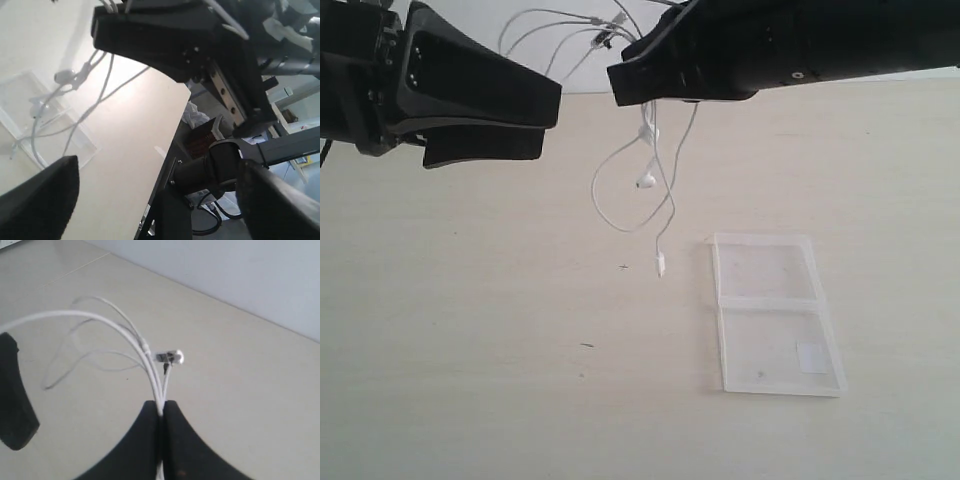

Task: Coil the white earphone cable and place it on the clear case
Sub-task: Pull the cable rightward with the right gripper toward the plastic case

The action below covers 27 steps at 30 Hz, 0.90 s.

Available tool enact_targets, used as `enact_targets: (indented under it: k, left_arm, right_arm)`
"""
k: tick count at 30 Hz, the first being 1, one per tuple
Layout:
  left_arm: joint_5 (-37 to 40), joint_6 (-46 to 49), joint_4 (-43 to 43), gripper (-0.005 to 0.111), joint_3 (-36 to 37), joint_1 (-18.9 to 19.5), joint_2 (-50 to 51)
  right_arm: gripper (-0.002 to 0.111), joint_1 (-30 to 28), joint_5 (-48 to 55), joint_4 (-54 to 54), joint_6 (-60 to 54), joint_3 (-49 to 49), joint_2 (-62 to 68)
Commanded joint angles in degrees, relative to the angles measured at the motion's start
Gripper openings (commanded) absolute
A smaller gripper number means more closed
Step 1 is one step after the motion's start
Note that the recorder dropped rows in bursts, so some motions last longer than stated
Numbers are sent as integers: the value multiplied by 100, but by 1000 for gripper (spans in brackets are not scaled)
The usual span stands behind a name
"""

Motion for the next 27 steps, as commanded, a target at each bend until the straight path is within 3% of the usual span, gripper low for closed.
enact_targets:
  k: [1,4,11,14,27]
  left_arm:
    - [-59,139,-77,82,-31,1,6]
    - [-59,219,-77,81,-31,1,6]
    - [535,475,-77,81,-31,1,6]
    - [891,488,-77,81,-31,1,6]
    - [1311,625,-77,81,283,1,6]
  right_arm:
    - [0,-139,21,-492,224,-178,-1]
    - [0,-333,689,-1228,948,-468,-1]
    - [0,-785,1922,-4466,4367,-788,-1]
    - [0,-905,2432,-5325,5594,-788,61]
    - [0,-1047,3155,-4869,7523,-788,318]
